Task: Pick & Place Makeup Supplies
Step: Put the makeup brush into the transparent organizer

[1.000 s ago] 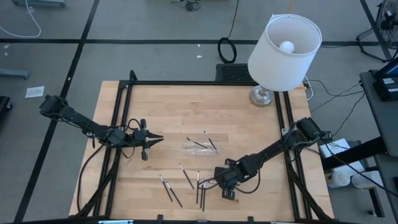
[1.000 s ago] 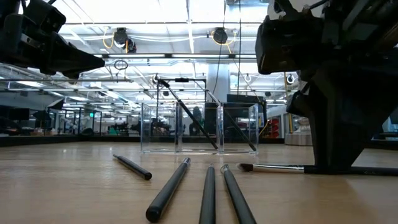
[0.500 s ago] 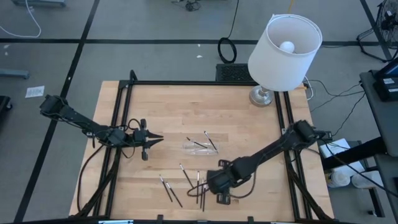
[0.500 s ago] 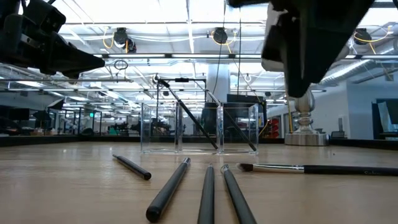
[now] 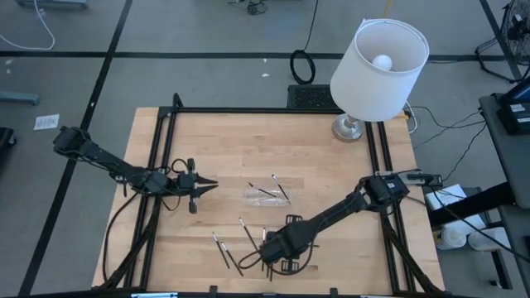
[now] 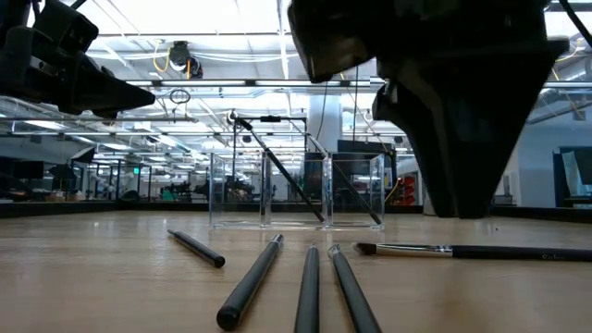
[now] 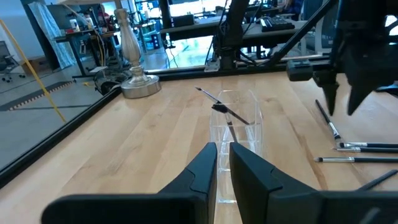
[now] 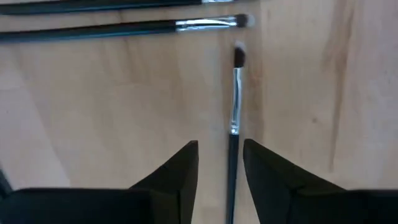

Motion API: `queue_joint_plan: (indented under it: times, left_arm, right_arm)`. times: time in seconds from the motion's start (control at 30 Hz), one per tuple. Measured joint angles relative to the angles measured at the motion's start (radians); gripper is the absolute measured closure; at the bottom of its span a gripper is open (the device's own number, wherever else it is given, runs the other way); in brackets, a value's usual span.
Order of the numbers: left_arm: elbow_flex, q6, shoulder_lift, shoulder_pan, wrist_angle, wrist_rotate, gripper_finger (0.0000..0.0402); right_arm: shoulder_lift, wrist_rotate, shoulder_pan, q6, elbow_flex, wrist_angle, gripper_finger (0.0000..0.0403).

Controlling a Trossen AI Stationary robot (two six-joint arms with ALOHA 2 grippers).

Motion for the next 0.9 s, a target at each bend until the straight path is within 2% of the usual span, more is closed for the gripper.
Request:
queue_joint_plan:
  times: [0.3, 0.57, 0.9]
  left_arm:
    - [0.0, 0.0, 0.0, 0.0, 0.002, 0.0, 0.035]
    - [0.0, 0.0, 0.0, 0.0, 0.003, 0.0, 0.035]
    - [0.0, 0.0, 0.0, 0.0, 0.003, 0.0, 0.035]
  right_arm:
    - [-0.003, 0.025, -0.007, 0.044, -0.007, 0.001, 0.0283]
    - [-0.003, -0.002, -0.01, 0.076, -0.088, 0.011, 0.0283]
    - [-0.011, -0.005, -0.007, 0.089, -0.195, 0.107, 0.0283]
